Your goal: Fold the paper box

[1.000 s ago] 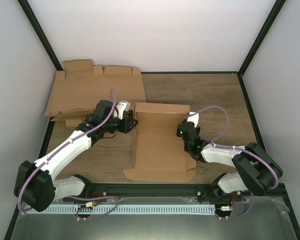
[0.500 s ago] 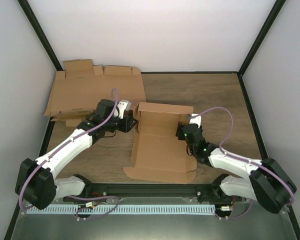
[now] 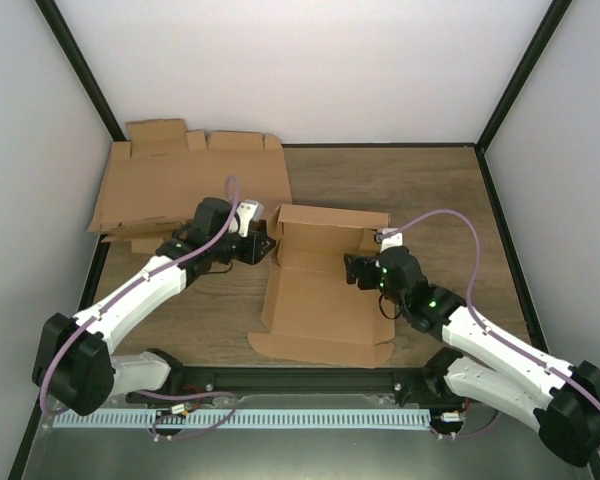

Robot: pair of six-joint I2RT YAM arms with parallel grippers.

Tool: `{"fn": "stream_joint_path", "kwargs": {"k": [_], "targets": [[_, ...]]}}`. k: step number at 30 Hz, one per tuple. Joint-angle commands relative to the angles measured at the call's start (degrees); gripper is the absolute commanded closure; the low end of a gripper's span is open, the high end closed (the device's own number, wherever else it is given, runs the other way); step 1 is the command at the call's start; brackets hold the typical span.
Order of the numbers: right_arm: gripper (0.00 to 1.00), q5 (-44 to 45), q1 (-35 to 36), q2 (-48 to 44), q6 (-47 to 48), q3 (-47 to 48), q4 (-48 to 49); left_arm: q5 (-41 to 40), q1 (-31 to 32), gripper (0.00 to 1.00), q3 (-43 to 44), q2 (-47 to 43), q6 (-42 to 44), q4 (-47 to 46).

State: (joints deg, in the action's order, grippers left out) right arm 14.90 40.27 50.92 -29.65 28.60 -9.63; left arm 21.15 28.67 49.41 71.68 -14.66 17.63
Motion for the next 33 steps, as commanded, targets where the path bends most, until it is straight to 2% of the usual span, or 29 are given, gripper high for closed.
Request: {"fn": "stream_joint_path", "kwargs": {"k": [1, 6, 11, 15, 21, 26, 30, 33], "targets": [[0.11, -3.6, 1.0, -1.3, -3.0, 4.1, -7.2, 0.4, 0.3, 0.74, 1.8, 0.8, 1.2, 0.4], [0.09, 7.5, 1.0, -1.8, -6.8, 2.0, -8.4, -0.6, 0.3, 0.75, 2.3, 0.8, 1.6, 0.8], [0.1, 9.7, 0.1, -6.7, -5.0, -2.6, -4.7, -1.2, 0.3, 0.75, 3.4, 0.9, 2.3, 2.0], [0.29, 5.1, -4.5, -6.7, -3.6, -5.8, -0.9, -2.3, 0.3, 0.75, 3.7, 0.8, 3.0, 2.6], [0.31, 0.3, -9.7, -1.8, 0.1, -9.5, 11.1, -5.0, 0.3, 0.75, 4.5, 0.3, 4.4, 4.0], [0.34, -1.6, -10.5, 4.4, 4.9, -10.7, 24.7, -4.5, 0.3, 0.75, 4.1, -0.3, 5.4, 4.1], [0.42, -1.6, -10.5, 10.4, 7.5, -12.5, 35.1, -4.5, 0.2, 0.75, 3.9, -0.1, 6.2, 4.8], [0.53, -3.3, -10.5, 14.2, 10.1, -13.4, 42.0, -4.5, 0.3, 0.76, 3.6, -0.3, 6.5, 5.1]]}}
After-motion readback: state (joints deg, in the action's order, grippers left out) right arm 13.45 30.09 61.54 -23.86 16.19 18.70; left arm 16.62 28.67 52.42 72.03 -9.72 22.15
